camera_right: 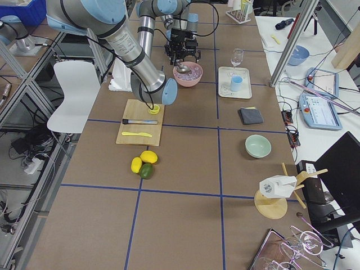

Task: Put ice in cup with scoop
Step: 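Carry the scoop over the pink bowl with the right gripper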

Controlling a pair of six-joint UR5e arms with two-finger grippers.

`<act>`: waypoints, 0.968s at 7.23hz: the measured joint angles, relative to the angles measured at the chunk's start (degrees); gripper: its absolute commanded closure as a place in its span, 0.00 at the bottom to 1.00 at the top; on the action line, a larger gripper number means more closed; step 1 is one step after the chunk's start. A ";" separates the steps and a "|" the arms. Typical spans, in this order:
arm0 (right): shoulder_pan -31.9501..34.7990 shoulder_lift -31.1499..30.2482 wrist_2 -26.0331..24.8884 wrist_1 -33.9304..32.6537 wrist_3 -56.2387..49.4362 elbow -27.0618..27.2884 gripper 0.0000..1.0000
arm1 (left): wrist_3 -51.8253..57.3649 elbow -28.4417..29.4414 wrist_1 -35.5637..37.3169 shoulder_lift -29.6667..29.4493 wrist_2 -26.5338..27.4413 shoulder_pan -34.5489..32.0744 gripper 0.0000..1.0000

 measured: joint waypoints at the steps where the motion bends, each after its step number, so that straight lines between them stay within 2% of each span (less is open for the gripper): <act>1: -0.41 0.80 -0.20 -0.64 -0.23 -1.53 1.00 | -0.01 0.36 -0.63 -0.03 0.00 0.05 0.00; 7: -2.30 2.36 -1.70 -2.04 -1.43 -5.42 1.00 | -0.01 0.70 -1.28 -0.01 -0.08 0.11 0.00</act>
